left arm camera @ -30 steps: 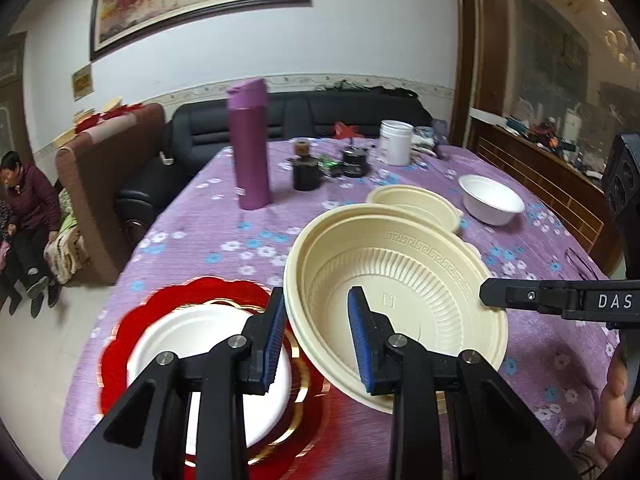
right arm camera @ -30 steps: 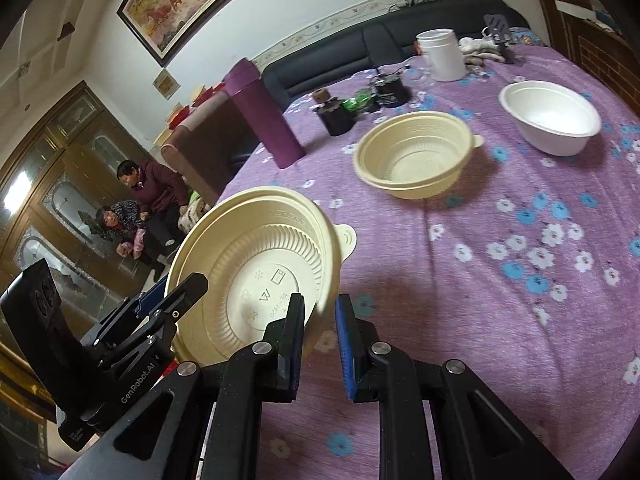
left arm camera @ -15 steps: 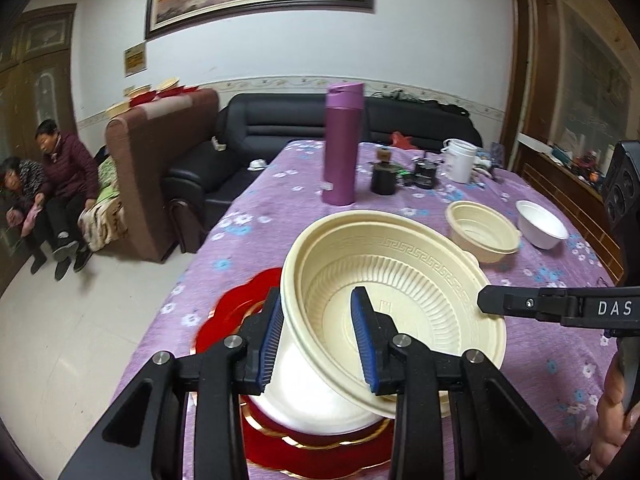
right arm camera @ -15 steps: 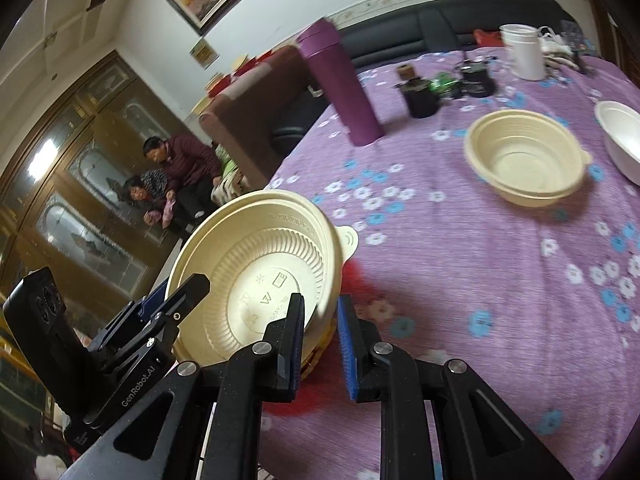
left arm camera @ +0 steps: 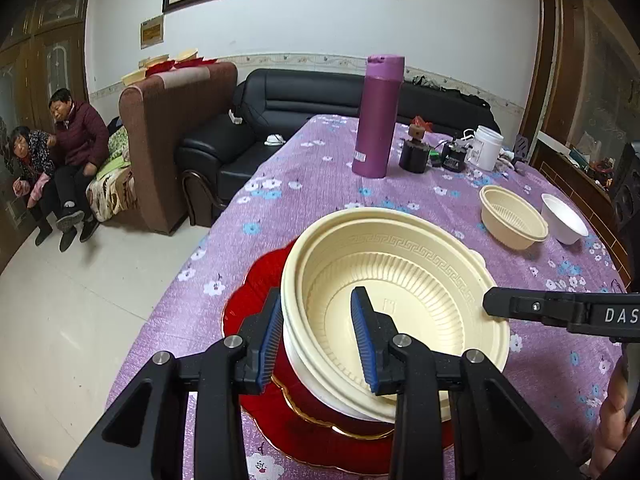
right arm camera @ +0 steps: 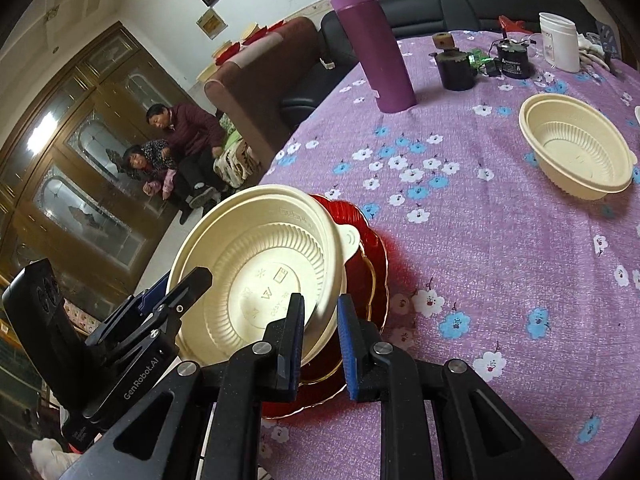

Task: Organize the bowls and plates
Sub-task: 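Lower the cream bowl onto the white bowl and open the left gripper, then withdraw the left gripper from the stack toward the second white bowl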

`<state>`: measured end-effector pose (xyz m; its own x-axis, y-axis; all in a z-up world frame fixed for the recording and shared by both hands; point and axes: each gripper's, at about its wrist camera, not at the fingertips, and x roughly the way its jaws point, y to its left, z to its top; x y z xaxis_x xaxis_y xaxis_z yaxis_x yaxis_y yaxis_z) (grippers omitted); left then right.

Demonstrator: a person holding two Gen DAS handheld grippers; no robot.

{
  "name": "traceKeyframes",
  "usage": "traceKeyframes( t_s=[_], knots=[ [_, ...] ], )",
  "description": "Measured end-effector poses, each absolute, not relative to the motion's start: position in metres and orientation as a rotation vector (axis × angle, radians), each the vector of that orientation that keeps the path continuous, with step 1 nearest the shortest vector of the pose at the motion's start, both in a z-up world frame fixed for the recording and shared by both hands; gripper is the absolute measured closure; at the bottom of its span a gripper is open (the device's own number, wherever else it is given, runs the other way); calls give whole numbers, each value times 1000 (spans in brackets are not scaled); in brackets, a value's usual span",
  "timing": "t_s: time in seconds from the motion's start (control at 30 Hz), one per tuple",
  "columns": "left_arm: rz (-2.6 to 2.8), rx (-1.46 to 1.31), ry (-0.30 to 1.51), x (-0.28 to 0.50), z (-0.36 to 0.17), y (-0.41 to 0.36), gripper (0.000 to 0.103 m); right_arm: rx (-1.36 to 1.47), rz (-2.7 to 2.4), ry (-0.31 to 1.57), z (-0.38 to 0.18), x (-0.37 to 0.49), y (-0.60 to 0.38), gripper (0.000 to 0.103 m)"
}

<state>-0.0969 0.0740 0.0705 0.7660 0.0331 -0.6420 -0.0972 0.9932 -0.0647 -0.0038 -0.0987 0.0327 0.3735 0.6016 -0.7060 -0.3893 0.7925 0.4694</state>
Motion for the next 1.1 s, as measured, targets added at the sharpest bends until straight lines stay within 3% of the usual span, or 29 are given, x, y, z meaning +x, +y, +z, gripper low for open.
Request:
traceKeyframes(
  t_s=[0.53,0.67,0.73,1.1],
  knots=[
    [86,-109,717,-94,63,80,70,215,639,1016,25,-2,-92,83],
    [90,-115,715,-95,64,81,67,212,642,1018,25,-2,-92,83],
    [95,-115,709,-97,66,81,60,212,652,1019,25,-3,-92,81],
    [101,-100,653,-108,86,72,59,261,664,987,34,-9,-112,77]
  ],
)
